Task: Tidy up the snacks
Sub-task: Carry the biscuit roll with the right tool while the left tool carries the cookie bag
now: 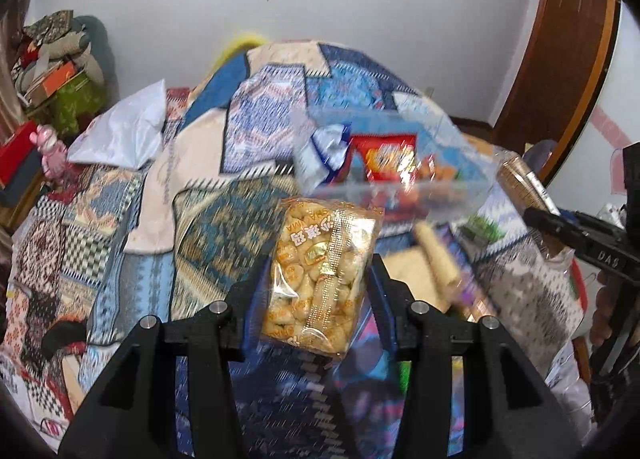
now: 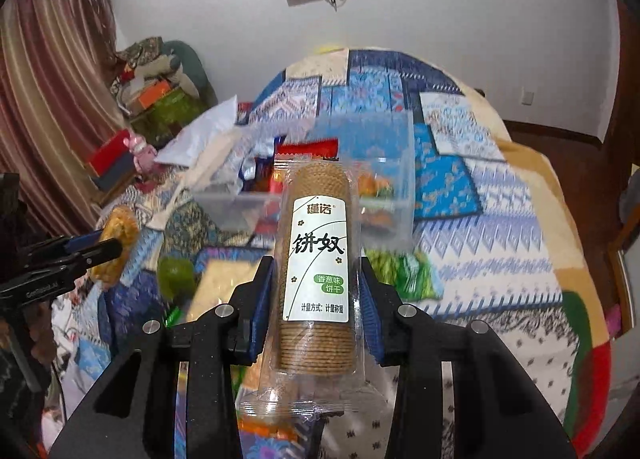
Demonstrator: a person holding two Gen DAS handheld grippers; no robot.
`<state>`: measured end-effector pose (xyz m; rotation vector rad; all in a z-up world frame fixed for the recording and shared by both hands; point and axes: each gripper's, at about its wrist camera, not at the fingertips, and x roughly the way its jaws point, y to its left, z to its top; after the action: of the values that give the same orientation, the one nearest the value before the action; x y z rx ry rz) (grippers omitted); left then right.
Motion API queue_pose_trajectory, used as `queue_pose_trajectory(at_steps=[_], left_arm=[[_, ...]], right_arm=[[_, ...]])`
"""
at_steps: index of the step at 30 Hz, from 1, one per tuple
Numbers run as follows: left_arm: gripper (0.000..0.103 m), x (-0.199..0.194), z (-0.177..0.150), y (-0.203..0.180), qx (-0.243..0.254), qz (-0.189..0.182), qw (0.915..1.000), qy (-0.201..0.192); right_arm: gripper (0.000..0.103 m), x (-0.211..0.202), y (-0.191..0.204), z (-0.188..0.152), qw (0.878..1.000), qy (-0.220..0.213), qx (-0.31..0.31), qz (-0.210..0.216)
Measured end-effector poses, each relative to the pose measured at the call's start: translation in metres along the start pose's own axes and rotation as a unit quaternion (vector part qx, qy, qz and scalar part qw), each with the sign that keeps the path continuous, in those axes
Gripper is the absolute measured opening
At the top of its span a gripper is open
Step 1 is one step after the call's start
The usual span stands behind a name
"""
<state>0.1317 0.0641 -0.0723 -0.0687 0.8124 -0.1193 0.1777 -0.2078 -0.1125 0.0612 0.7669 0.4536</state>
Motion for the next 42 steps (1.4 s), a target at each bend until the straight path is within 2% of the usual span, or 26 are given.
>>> queue_pose_trajectory(at_steps=[9,18,30,38,40,42], left_arm=[[0.047,0.022,0.048,-0.018,0.008,-0.024,0.9995,-0.017],[0.047,0.072,0.079,-0.021,-0.001,-0.034,0.9994,-0.005],[0.046,0.134,0.093,-0.029,0.004,-0.034,0.9991,0.026],[0.047,0.143,0.091,-0.032,0.013,-0.017,0.9995,0.024],[0.049,0.142,0.092,-0.033,0.014,-0.012,0.9994,0.03],[0.058,0.138,0.091,-0.033,0.012,-0.014,0.9993,0.031]], right_arm=[[0.036,0.005,-0.005,0.034,1.0,-0.029,0.0,0.0],[0.036,0.036,-0.008,0.061,0.999,-0.038,0.0,0.002],[0.036,0.093,-0.009,0.076,1.0,-0.008,-0.01,0.0],[0.038,0.107,-0.003,0.072,0.999,0.004,-0.036,-0.013],[0.038,0.106,-0.003,0.073,0.999,0.007,-0.037,-0.015],[0.038,0.103,-0.004,0.073,0.999,0.01,-0.034,-0.012]])
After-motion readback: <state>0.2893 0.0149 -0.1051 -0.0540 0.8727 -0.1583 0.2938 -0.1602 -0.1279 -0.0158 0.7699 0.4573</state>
